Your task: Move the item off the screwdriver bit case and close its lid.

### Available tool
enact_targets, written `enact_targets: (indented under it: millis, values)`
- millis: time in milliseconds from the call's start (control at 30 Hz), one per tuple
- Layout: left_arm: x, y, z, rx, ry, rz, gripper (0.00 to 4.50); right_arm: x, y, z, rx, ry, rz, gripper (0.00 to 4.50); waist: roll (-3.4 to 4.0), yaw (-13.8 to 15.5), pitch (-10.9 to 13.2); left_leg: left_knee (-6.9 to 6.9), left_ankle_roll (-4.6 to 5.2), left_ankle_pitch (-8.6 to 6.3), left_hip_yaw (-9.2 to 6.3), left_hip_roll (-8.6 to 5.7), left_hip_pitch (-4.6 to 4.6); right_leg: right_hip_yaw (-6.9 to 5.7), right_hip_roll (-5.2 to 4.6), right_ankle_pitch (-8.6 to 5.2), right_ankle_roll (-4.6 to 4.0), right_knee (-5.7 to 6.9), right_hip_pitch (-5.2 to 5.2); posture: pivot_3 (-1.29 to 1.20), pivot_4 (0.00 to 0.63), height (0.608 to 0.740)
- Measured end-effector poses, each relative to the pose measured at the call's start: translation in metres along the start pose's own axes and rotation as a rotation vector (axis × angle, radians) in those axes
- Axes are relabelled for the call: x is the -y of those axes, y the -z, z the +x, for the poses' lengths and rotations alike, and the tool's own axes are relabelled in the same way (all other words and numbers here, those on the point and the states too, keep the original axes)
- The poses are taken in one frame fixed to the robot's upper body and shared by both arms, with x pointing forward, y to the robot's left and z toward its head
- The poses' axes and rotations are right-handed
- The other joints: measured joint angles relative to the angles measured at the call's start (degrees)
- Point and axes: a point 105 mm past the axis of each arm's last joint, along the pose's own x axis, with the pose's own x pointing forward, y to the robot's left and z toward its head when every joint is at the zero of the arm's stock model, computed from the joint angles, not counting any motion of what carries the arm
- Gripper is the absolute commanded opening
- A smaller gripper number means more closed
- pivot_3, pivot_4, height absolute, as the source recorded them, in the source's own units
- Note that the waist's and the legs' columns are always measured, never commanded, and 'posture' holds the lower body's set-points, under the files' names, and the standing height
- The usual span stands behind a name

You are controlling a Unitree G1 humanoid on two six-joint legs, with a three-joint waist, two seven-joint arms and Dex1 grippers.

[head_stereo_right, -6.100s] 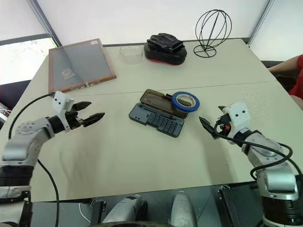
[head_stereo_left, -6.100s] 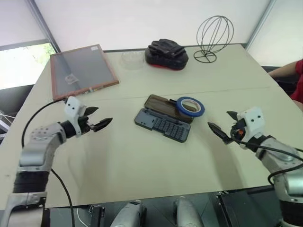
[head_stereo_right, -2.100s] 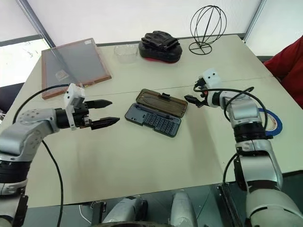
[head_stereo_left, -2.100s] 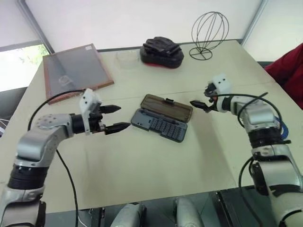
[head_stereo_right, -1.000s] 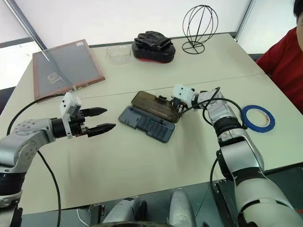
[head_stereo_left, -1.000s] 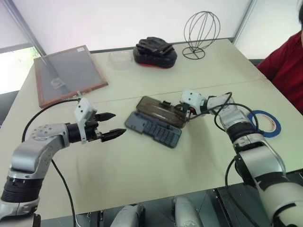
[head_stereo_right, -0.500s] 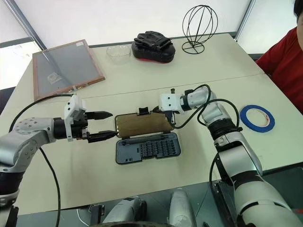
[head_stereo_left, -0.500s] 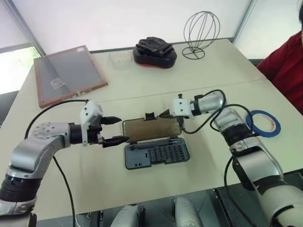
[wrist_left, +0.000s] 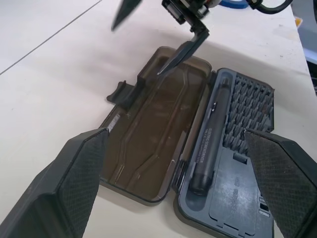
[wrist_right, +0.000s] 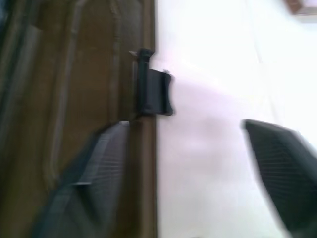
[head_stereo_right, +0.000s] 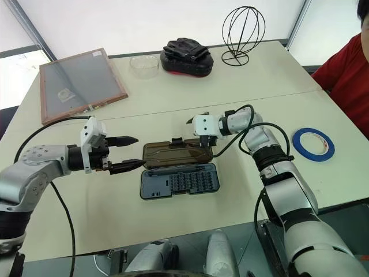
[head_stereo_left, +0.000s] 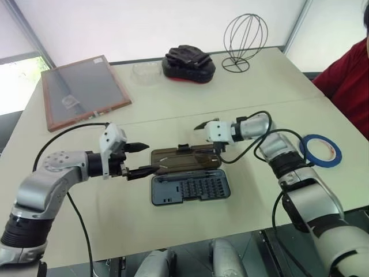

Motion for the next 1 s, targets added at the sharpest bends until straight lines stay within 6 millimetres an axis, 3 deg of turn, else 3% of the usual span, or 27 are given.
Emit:
enact_targets:
  millis: [133,233,333,467,700,933,1000]
  values:
    - [0.001,-0.005,0.001,0.013,0.014,0.016,4.50,0.026,-0.025,-0.045,0.044,0.162,0.025,4.09,0.00,0.6,0.0,0.03,0.00,0.00,-0.09,-0.02,-0.08,-0.03,-0.01,0.00,0.00,0.01,0.00,0.00,0.150,0.740]
    - [0.016,-0.015,0.002,0.026,0.102,0.024,3.78,0.026,-0.036,-0.080,0.076,0.258,0.123,4.16,-0.01,1.4,0.0,0.03,0.00,0.00,-0.10,-0.02,-0.07,-0.03,-0.02,0.00,0.00,0.00,0.03,0.00,0.150,0.740]
    - [0.038,-0.013,0.003,0.005,0.216,0.036,2.23,0.012,-0.035,-0.087,0.072,0.287,0.221,4.16,0.00,1.4,0.0,0.04,0.01,0.00,0.10,-0.01,0.00,0.07,-0.05,0.00,0.00,-0.01,0.03,0.00,0.150,0.740]
    - [0.045,0.002,0.009,-0.035,0.273,0.032,0.05,-0.003,-0.026,-0.084,0.040,0.299,0.304,4.16,0.00,1.8,0.0,0.10,0.01,0.00,0.19,-0.01,0.02,0.12,-0.05,0.00,0.00,-0.02,0.03,0.00,0.150,0.740]
    - [0.050,0.029,0.020,-0.139,0.325,0.092,0.02,-0.005,-0.025,-0.078,0.033,0.324,0.327,4.16,0.00,2.0,0.0,0.09,0.01,0.00,0.22,-0.01,0.02,0.12,-0.06,0.00,0.00,-0.04,0.03,0.00,0.150,0.740]
    - [0.045,0.059,0.031,-0.248,0.339,0.221,0.02,-0.009,-0.016,-0.057,0.032,0.279,0.395,4.16,-0.01,1.9,0.0,0.09,0.01,0.00,0.24,0.00,0.01,0.12,-0.06,0.00,0.00,-0.04,0.02,0.00,0.150,0.740]
    - [0.045,0.059,0.032,-0.252,0.346,0.288,0.02,-0.007,-0.013,-0.051,0.023,0.263,0.413,4.16,-0.01,2.0,0.0,0.09,0.01,0.00,0.24,0.00,0.04,0.11,-0.07,0.00,0.00,-0.04,0.04,0.00,0.150,0.740]
